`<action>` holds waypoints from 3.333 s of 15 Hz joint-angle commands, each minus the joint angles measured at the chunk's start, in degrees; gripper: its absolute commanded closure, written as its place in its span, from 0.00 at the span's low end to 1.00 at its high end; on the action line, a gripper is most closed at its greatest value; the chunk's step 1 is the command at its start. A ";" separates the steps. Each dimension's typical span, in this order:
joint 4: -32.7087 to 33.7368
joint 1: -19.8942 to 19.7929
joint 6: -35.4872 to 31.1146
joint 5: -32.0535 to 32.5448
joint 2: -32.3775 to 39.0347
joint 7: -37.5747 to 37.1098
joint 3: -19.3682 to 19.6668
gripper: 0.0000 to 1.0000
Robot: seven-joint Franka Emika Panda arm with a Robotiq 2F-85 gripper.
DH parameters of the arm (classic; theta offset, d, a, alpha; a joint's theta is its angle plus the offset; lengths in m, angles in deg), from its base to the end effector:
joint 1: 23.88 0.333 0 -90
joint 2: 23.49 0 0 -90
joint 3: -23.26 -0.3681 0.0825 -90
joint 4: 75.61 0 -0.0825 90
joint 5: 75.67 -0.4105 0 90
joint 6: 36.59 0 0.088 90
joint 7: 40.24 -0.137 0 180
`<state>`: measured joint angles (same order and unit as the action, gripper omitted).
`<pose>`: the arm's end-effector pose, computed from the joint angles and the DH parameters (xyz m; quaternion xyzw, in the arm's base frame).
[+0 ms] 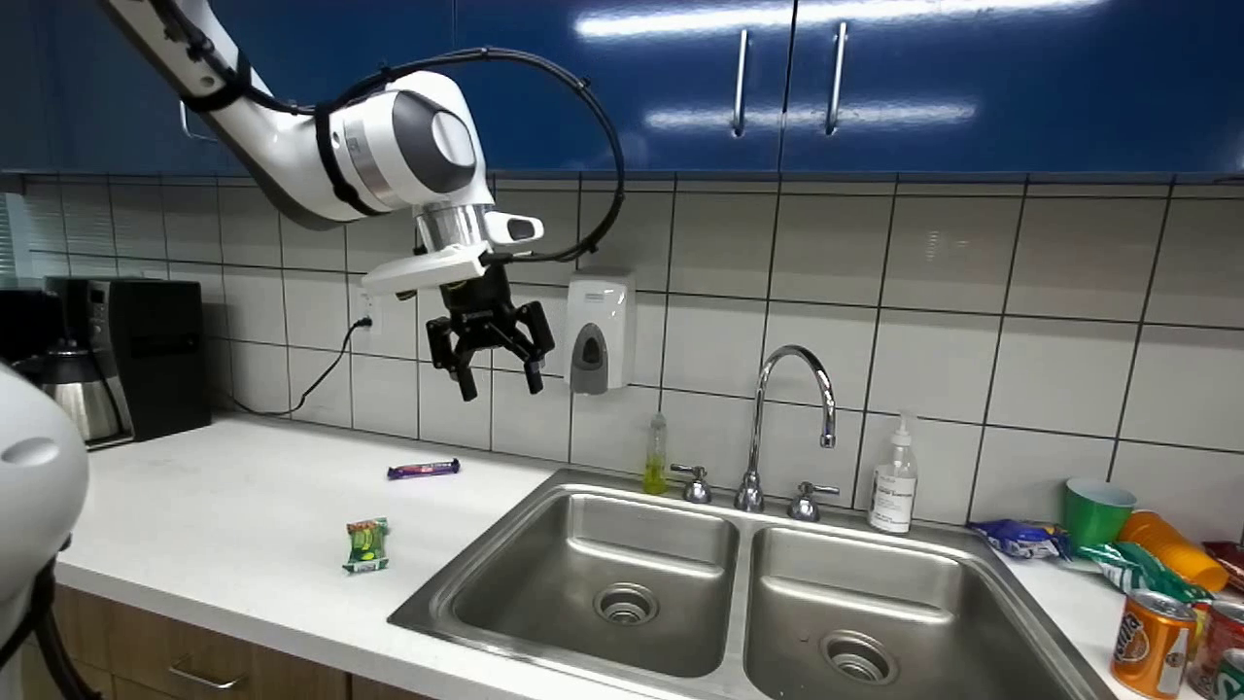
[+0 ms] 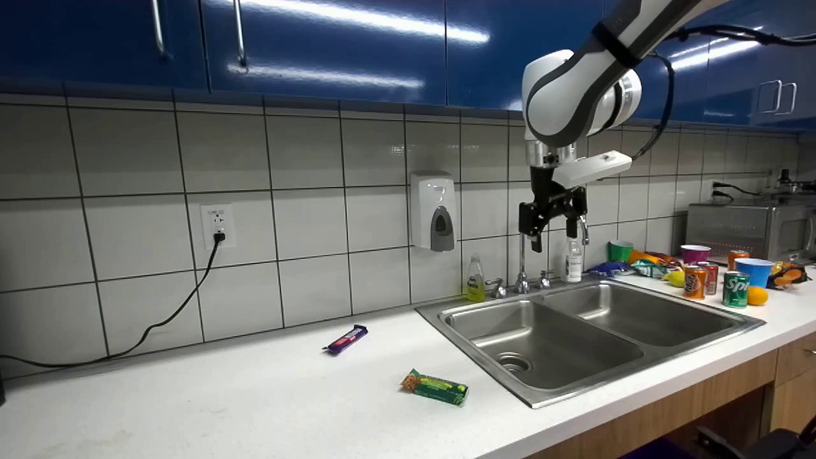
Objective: Put the green lunch bar inside the sink on the left
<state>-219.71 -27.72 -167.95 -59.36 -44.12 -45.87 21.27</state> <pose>0.4418 -0.0267 0.4269 0.9904 0.0210 0.0712 0.1165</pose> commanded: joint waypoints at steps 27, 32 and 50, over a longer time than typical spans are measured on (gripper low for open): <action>10.78 19.42 -19.57 2.36 36.48 -8.92 -6.91 0.00; 17.21 20.82 -16.06 3.21 42.16 -7.67 -3.17 0.00; 18.99 17.62 -14.10 -3.55 45.21 6.78 -5.26 0.00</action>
<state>-201.01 -8.13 -183.14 -61.19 1.05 -42.76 17.57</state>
